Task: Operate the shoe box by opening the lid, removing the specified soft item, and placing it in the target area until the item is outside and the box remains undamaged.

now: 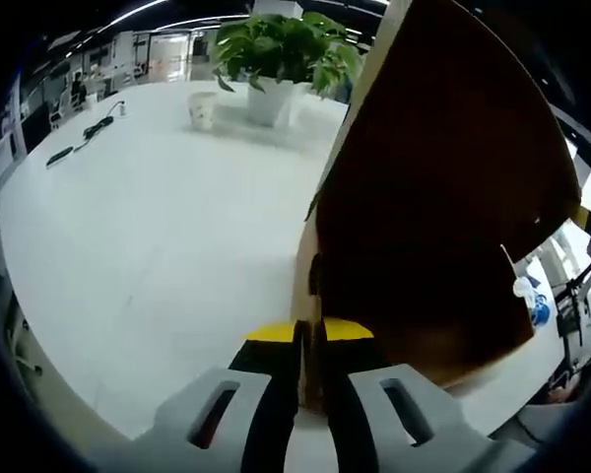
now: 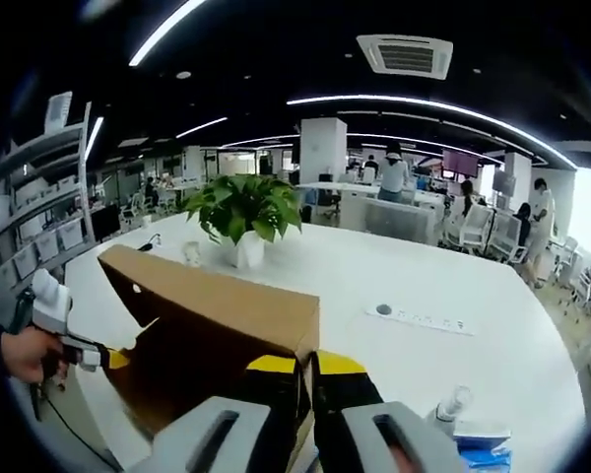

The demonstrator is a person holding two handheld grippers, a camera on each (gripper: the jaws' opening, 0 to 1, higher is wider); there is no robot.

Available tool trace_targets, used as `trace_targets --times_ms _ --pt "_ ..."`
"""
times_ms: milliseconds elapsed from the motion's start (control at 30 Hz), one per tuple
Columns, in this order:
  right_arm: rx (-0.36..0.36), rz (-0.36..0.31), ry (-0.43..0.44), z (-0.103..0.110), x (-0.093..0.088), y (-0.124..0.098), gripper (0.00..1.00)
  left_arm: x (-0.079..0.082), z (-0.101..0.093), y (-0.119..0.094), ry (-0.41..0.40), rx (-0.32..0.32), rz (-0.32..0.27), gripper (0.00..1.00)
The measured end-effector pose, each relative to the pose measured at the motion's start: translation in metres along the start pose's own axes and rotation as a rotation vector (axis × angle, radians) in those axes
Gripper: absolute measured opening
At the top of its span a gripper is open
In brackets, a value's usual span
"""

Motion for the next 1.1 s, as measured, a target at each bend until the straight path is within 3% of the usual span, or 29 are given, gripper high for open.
trace_targets --times_ms 400,433,667,1100 --pt "-0.01 -0.009 -0.011 0.005 -0.024 -0.012 0.0 0.0 0.001 0.001 -0.012 -0.037 -0.004 0.06" --pt "-0.014 0.002 -0.011 0.008 -0.034 -0.016 0.0 0.0 0.001 0.001 -0.017 -0.04 -0.005 0.07" --pt "-0.022 0.023 0.003 0.01 -0.053 -0.021 0.0 -0.001 0.0 0.0 -0.03 -0.079 -0.004 0.07" --pt "-0.023 0.038 0.021 0.011 -0.067 -0.024 0.0 -0.002 -0.001 0.0 -0.016 -0.111 0.003 0.08"
Point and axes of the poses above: the point that each gripper's makers call its tool centre point, and the gripper's own axes: y roughly forward along the fingers, z roughly to its left, x roughly out of its top, the point moved 3 cm from there along -y, roughly backward along the fingers, and after that the axes turned 2 degrees about -x, right-handed, at the moved point
